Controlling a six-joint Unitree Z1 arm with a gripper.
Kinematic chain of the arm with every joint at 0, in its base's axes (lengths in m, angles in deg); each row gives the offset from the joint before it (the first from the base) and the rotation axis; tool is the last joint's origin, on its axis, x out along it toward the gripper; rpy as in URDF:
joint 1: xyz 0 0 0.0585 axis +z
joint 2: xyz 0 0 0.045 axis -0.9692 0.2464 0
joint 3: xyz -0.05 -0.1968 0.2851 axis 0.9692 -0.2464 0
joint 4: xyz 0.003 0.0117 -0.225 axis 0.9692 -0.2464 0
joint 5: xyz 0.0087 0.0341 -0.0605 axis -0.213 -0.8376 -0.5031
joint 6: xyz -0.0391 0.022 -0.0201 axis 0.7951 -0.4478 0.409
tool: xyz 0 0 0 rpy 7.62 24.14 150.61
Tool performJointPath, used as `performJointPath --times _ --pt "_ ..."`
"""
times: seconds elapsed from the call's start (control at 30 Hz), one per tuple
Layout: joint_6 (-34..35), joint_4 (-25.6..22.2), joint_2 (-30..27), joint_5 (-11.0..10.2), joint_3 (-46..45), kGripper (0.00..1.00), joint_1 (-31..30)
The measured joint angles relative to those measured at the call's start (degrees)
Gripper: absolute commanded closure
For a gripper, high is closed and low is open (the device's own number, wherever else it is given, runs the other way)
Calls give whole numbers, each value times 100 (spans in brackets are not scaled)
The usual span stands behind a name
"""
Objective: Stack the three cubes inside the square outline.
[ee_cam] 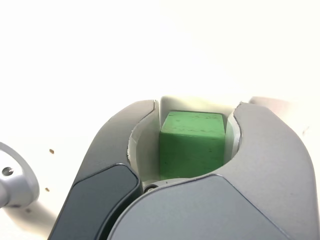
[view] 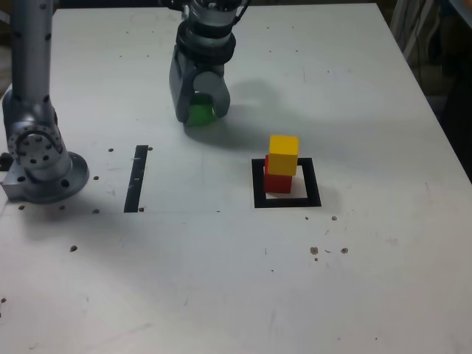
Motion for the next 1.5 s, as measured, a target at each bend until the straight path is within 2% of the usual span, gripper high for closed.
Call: performJointPath --times 0.17,0.4,0.5,0.6,0.93,1.33,1.5 --pt "2 -612 -416 64 401 79 -450" --pt "442 -1820 -1314 71 1561 81 -1694" --pt "742 -2316 -1244 62 2135 81 -2281" --pt "956 -2533 -1033 65 2512 81 -2812" --pt "1112 -2681 -159 149 3444 81 -3399" --pt "1053 -2598 618 150 3741 81 -3435" --pt "1012 -2585 752 188 3742 80 -3385"
